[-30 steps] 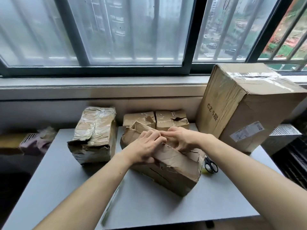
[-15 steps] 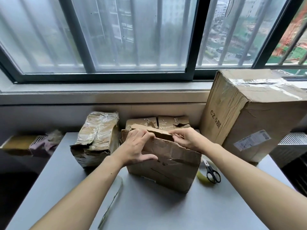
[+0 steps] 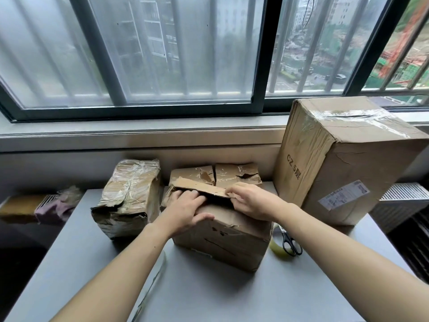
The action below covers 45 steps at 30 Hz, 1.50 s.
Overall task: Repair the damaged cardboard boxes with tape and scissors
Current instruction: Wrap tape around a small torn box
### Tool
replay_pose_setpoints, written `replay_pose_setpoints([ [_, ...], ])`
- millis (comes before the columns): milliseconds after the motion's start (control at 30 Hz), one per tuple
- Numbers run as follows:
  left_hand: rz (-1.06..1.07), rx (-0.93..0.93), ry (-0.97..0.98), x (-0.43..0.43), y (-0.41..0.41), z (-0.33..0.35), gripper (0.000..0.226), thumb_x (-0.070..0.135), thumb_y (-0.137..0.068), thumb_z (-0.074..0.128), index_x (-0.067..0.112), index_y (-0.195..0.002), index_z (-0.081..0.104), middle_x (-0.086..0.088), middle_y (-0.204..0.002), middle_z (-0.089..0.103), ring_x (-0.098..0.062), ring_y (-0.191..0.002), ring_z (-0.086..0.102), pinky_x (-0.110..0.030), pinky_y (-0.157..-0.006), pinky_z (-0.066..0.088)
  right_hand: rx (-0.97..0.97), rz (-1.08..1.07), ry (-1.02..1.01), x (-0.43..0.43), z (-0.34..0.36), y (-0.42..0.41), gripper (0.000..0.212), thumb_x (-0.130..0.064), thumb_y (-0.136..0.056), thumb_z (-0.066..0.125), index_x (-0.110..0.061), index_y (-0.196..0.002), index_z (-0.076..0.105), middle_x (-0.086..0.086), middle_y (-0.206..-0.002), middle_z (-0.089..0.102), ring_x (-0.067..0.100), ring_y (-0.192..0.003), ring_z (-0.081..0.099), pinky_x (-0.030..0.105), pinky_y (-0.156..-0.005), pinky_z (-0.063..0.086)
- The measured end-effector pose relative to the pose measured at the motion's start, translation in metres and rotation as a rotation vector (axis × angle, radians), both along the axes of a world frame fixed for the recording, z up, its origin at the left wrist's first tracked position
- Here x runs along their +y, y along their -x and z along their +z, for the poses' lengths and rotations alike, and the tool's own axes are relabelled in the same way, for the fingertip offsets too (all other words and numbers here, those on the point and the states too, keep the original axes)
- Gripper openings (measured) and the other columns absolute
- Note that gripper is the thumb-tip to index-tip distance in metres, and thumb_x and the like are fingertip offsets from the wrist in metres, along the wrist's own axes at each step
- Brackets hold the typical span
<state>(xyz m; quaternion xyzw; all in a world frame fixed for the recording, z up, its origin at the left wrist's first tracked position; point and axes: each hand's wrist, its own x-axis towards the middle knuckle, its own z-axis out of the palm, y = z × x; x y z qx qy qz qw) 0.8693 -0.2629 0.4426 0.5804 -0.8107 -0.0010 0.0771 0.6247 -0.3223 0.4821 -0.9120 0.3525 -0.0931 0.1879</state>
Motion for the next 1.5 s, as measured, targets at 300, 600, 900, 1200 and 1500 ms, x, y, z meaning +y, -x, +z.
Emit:
replay_pose_setpoints([
  [300, -0.037, 0.086, 0.452, 0.009, -0.003, -0.005, 0.074, 0.078, -0.081, 0.044, 0.015, -0.111, 0.068, 0.003, -0.107, 0.067, -0.015, -0.103, 0.054, -0.037, -0.097, 0.034, -0.073, -0.098, -0.141, 0.01, -0.014, 0.001, 0.028, -0.034, -0.096, 0.06, -0.018, -0.12, 0.064, 0.003, -0.127, 0.058, 0.027, -0.115, 0.054, 0.041, -0.104, 0.04],
  [600, 0.004, 0.067, 0.432, 0.014, -0.001, 0.001, 0.075, 0.084, -0.077, 0.042, 0.02, -0.111, 0.062, 0.006, -0.107, 0.063, -0.016, -0.104, 0.052, -0.036, -0.097, 0.03, 0.169, -0.176, -0.056, 0.025, -0.011, 0.006, 0.055, -0.06, -0.097, 0.048, -0.048, -0.148, 0.036, -0.003, -0.161, 0.03, 0.029, -0.139, 0.036, 0.042, -0.114, 0.03],
  [900, -0.044, -0.01, 0.399, 0.021, -0.005, 0.004, 0.075, 0.08, -0.081, 0.039, 0.025, -0.124, 0.064, 0.004, -0.107, 0.06, -0.018, -0.104, 0.048, -0.038, -0.095, 0.028, 0.195, -0.152, 0.03, 0.036, -0.021, 0.009, 0.051, -0.057, -0.103, 0.032, -0.052, -0.153, 0.023, -0.002, -0.164, 0.022, 0.025, -0.142, 0.028, 0.039, -0.117, 0.021],
  [1200, -0.033, -0.02, 0.382, 0.022, -0.002, 0.005, 0.076, 0.082, -0.08, 0.036, 0.024, -0.121, 0.062, 0.002, -0.108, 0.057, -0.021, -0.104, 0.048, -0.038, -0.091, 0.028, 0.179, -0.147, 0.019, 0.04, -0.014, 0.012, 0.078, -0.07, -0.092, 0.047, -0.038, -0.157, 0.02, 0.002, -0.156, 0.032, 0.024, -0.142, 0.032, 0.032, -0.116, 0.022],
  [1500, -0.019, -0.023, 0.392, 0.02, 0.002, 0.005, 0.073, 0.081, -0.081, 0.033, 0.019, -0.111, 0.056, -0.002, -0.115, 0.051, -0.023, -0.099, 0.048, -0.039, -0.089, 0.029, 0.193, -0.134, 0.032, 0.037, -0.013, 0.009, 0.08, -0.068, -0.093, 0.047, -0.028, -0.158, 0.023, 0.002, -0.155, 0.035, 0.024, -0.139, 0.036, 0.034, -0.116, 0.027],
])
